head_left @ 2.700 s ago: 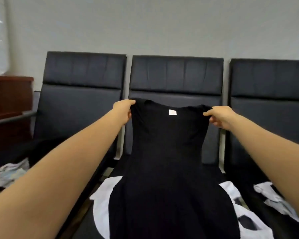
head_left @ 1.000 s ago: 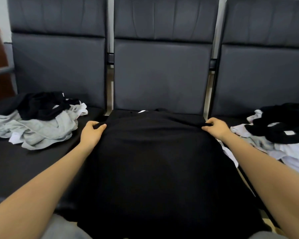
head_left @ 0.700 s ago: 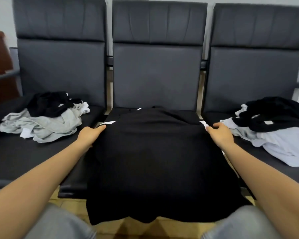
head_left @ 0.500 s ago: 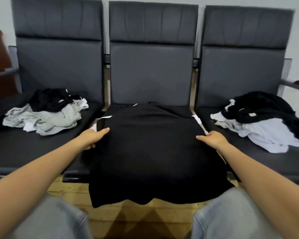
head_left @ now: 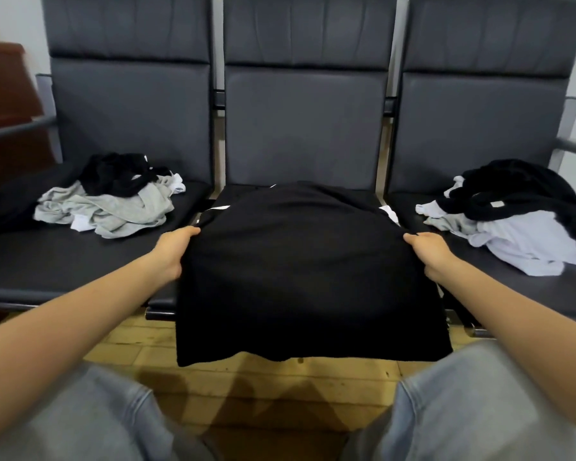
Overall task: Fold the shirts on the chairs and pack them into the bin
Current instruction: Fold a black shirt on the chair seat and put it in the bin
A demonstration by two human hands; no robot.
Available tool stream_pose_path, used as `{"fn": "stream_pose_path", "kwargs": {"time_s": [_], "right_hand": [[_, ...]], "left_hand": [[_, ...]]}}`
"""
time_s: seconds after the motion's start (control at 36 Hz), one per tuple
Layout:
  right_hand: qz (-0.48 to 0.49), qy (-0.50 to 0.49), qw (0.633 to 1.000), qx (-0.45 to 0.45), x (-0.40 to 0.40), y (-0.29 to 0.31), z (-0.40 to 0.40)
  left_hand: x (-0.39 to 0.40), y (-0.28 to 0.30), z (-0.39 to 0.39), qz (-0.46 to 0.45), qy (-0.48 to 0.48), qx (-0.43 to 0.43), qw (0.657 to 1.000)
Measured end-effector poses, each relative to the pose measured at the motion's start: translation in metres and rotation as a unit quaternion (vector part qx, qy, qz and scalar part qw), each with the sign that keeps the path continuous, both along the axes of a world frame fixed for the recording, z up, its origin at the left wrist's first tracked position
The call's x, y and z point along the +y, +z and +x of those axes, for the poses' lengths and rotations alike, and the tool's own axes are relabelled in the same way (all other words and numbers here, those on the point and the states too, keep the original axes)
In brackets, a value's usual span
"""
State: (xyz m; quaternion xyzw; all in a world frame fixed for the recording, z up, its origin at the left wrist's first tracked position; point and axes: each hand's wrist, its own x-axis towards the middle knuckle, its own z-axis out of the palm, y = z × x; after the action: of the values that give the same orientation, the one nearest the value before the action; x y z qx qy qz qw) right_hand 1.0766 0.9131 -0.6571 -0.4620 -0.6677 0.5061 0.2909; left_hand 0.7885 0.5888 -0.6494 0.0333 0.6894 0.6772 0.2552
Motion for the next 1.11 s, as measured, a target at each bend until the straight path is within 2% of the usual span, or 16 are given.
{"fn": "stream_pose_path", "kwargs": {"time_s": [0.06, 0.08, 0.11, 0.14, 0.19, 0.33, 0.39, 0.44, 0.53, 0.61, 0.67, 0.78, 0.86, 0.92, 1.0, 1.11], "right_hand": [[-0.029, 0.011, 0.999, -0.031, -0.001, 0.001, 0.004], [-0.021, 0.03, 0.997, -0.063, 0.001, -0.002, 0.007], [0.001, 0.051, 0.993, -0.107, 0.001, -0.003, 0.009], [0.029, 0.072, 0.985, -0.156, 0.0, -0.004, 0.012], [0.073, 0.094, 0.968, -0.222, -0.002, -0.004, 0.015], [0.1, 0.118, 0.958, -0.243, -0.007, 0.0, 0.022], [0.106, 0.11, 0.96, -0.236, -0.006, 0.0, 0.021], [0.1, 0.09, 0.968, -0.214, -0.006, 0.001, 0.018], [0.087, 0.052, 0.978, -0.185, -0.002, -0.003, 0.008], [0.098, 0.015, 0.983, -0.157, 0.0, -0.004, -0.006], [0.111, -0.004, 0.983, -0.144, 0.001, -0.002, -0.02], [0.13, -0.036, 0.981, -0.139, 0.019, 0.004, -0.051], [0.078, -0.037, 0.986, -0.14, 0.046, 0.001, -0.075], [0.026, -0.017, 0.992, -0.119, 0.05, 0.004, -0.086], [-0.043, 0.03, 0.995, -0.08, 0.059, 0.008, -0.1], [-0.057, 0.026, 0.998, -0.022, 0.07, 0.01, -0.112]], "left_hand": [[-0.008, -0.002, -0.009, -0.06, 0.016, 0.077, 0.995], [-0.014, -0.005, -0.014, -0.137, -0.008, 0.148, 0.979], [-0.021, -0.008, -0.018, -0.239, -0.05, 0.225, 0.943], [-0.028, -0.01, -0.02, -0.345, -0.093, 0.291, 0.888], [-0.038, -0.014, -0.021, -0.458, -0.138, 0.346, 0.807], [-0.032, -0.012, -0.013, -0.464, -0.136, 0.422, 0.767], [-0.023, -0.011, -0.008, -0.453, -0.126, 0.419, 0.777], [-0.011, -0.009, -0.005, -0.434, -0.125, 0.385, 0.805], [0.008, -0.005, -0.009, -0.357, -0.089, 0.297, 0.881], [0.026, -0.002, -0.018, -0.218, -0.045, 0.157, 0.962], [0.033, -0.002, -0.027, -0.137, -0.032, 0.086, 0.986], [0.045, -0.004, -0.055, -0.09, 0.047, 0.074, 0.992], [0.054, -0.005, -0.073, -0.072, 0.069, 0.069, 0.993], [0.059, -0.013, -0.081, -0.116, 0.036, 0.088, 0.989], [0.067, -0.021, -0.088, -0.238, 0.004, 0.163, 0.958], [0.075, -0.024, -0.098, -0.26, 0.016, 0.196, 0.946]]}}
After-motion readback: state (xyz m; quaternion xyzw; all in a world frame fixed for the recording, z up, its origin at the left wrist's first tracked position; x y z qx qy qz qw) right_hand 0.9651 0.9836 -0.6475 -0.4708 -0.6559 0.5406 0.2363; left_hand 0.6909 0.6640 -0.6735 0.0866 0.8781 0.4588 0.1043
